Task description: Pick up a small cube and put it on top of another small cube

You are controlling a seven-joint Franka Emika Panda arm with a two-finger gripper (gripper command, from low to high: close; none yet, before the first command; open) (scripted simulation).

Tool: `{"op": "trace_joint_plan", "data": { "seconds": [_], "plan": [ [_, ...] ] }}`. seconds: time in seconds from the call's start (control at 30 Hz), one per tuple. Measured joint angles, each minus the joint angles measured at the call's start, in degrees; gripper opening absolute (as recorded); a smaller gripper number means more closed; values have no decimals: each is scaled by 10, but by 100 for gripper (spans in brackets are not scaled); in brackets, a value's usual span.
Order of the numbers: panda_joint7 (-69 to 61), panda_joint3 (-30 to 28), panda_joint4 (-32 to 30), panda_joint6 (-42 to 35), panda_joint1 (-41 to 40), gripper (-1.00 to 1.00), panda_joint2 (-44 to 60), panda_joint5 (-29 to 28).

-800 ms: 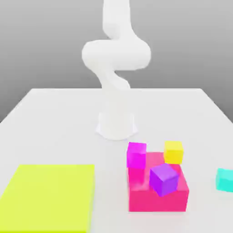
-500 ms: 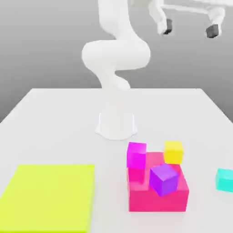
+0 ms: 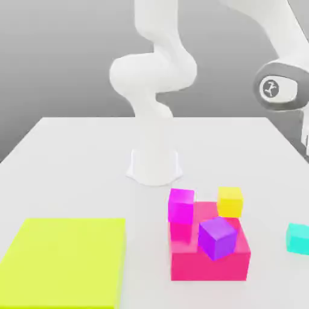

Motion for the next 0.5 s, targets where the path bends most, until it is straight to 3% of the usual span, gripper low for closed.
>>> {"op": "trace_joint_plan", "data": {
  "seconds": [0.2, 0.23, 0.5],
  "plan": [
    [31, -39, 11, 78, 56, 0, 126, -71],
    [38, -50, 15, 92, 66, -100, 144, -80],
    [34, -44, 12, 84, 61, -100, 134, -75]
  ]
}}
